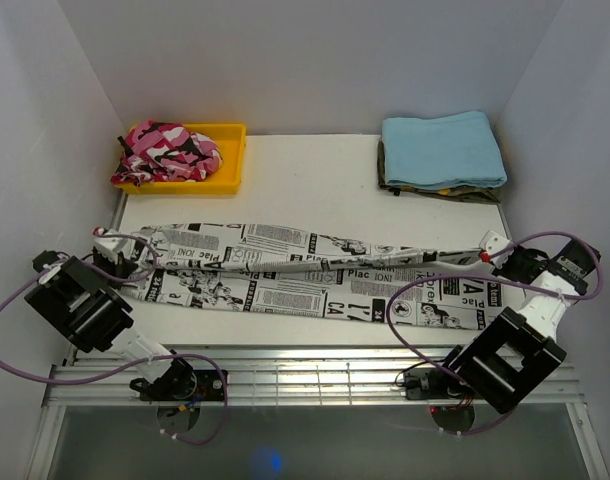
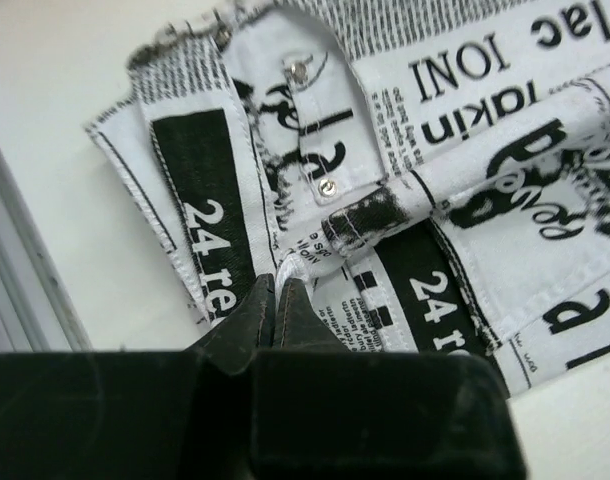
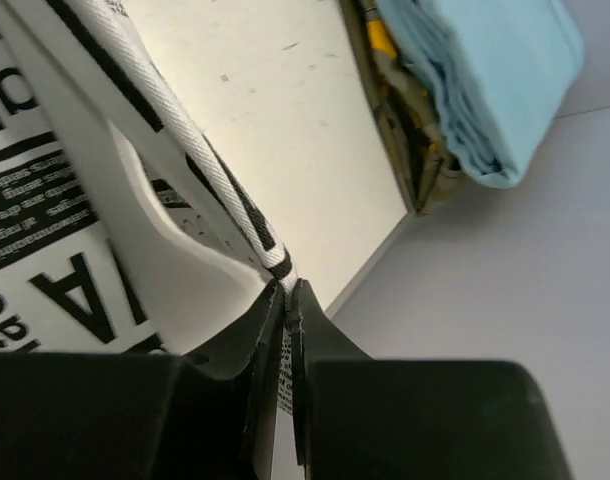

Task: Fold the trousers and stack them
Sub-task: Fold the trousers

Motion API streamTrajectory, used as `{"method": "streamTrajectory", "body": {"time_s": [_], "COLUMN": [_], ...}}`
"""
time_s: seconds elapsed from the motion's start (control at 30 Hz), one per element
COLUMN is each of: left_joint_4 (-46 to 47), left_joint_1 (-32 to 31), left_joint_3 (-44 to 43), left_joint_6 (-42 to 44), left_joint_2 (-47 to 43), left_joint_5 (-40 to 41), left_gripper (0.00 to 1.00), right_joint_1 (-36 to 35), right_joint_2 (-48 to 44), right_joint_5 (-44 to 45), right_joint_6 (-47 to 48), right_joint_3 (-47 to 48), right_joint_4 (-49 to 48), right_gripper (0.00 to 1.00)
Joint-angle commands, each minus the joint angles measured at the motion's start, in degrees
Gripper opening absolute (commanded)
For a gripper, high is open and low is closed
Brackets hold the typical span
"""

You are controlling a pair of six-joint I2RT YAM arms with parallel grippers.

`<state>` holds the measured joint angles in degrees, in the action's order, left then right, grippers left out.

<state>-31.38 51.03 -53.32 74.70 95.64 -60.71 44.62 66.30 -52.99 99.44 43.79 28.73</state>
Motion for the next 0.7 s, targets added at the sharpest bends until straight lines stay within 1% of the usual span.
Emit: {"method": "streamTrajectory", "body": {"time_s": [0.0, 0.07, 0.13, 0.17, 0.2, 0.23, 0.27, 0.3, 0.37, 0.43, 0.47, 0.5, 0.53, 0.57, 0.6, 0.63, 0.67], "left_joint_4": [-0.7, -0.4, 1.4, 1.6, 2.4, 2.5, 2.5, 2.3, 1.1, -1.3, -3.0, -6.0, -7.5, -9.5, -11.8, -12.2, -12.7], "left_joint_1": [1.4, 1.4, 1.4, 1.3, 1.4, 1.4, 1.4, 1.4, 1.5, 2.1, 2.5, 3.4, 3.8, 4.3, 5.2, 5.7, 6.0], "left_joint_3": [1.8, 1.4, -1.7, -1.7, -4.4, -6.0, -7.6, -10.1, -12.1, -14.3, -14.8, -15.1, -14.6, -13.9, -12.8, -11.4, -8.1], "left_joint_6": [13.0, 12.8, 8.6, 7.1, 5.1, 1.3, -0.2, -1.3, -2.4, -2.6, -0.6, 0.7, 2.2, 7.2, 9.7, 11.5, 15.3], "left_joint_2": [-2.5, -1.6, -0.7, -0.5, -0.1, 0.3, 0.7, 0.8, -0.1, -0.9, -1.7, -2.1, -2.6, -3.0, -3.8, -4.1, -4.3], "left_joint_5": [6.4, 6.7, 5.6, 5.6, 4.6, 3.8, 3.3, 2.0, 0.6, -1.5, -2.2, -2.8, -2.8, -2.5, -2.1, -0.7, 0.3], "left_gripper": [0.00, 0.00, 0.00, 0.00, 0.00, 0.00, 0.00, 0.00, 0.00, 0.00, 0.00, 0.00, 0.00, 0.00, 0.00, 0.00, 0.00], "right_joint_1": [1.3, 1.3, 1.3, 1.3, 1.3, 1.3, 1.3, 1.3, 1.5, 2.2, 3.4, 4.2, 4.9, 6.5, 7.4, 8.3, 10.1], "right_joint_2": [-0.5, 0.6, 1.8, 2.3, 2.8, 3.6, 4.1, 4.5, 5.3, 4.4, 3.6, 2.9, 1.4, 0.8, 0.1, -0.8, -1.1], "right_joint_5": [1.8, 2.1, 2.8, 2.8, 2.5, 2.5, 2.1, 1.6, 1.2, 0.9, 0.6, 0.2, 0.3, 0.5, 1.0, 1.3, 1.7], "right_joint_6": [11.8, 13.9, 13.9, 13.4, 12.8, 11.4, 9.7, 7.6, 7.1, 9.3, 10.6, 14.0, 16.0, 18.1, 19.9, 24.0, 26.4], "right_joint_3": [-0.9, -0.6, 1.6, 1.6, 4.3, 5.9, 7.6, 11.2, 14.2, 15.5, 15.0, 14.1, 11.4, 9.8, 8.0, 6.2, 2.4], "right_joint_4": [1.9, 2.4, 2.4, 2.6, 2.9, 3.3, 3.6, 4.3, 8.1, 10.4, 11.8, 12.1, 12.5, 13.2, 13.2, 13.4, 13.5], "right_gripper": [0.08, 0.08, 0.08, 0.08, 0.08, 0.08, 0.08, 0.08, 0.08, 0.08, 0.08, 0.08, 0.08, 0.08, 0.08, 0.08, 0.08]}}
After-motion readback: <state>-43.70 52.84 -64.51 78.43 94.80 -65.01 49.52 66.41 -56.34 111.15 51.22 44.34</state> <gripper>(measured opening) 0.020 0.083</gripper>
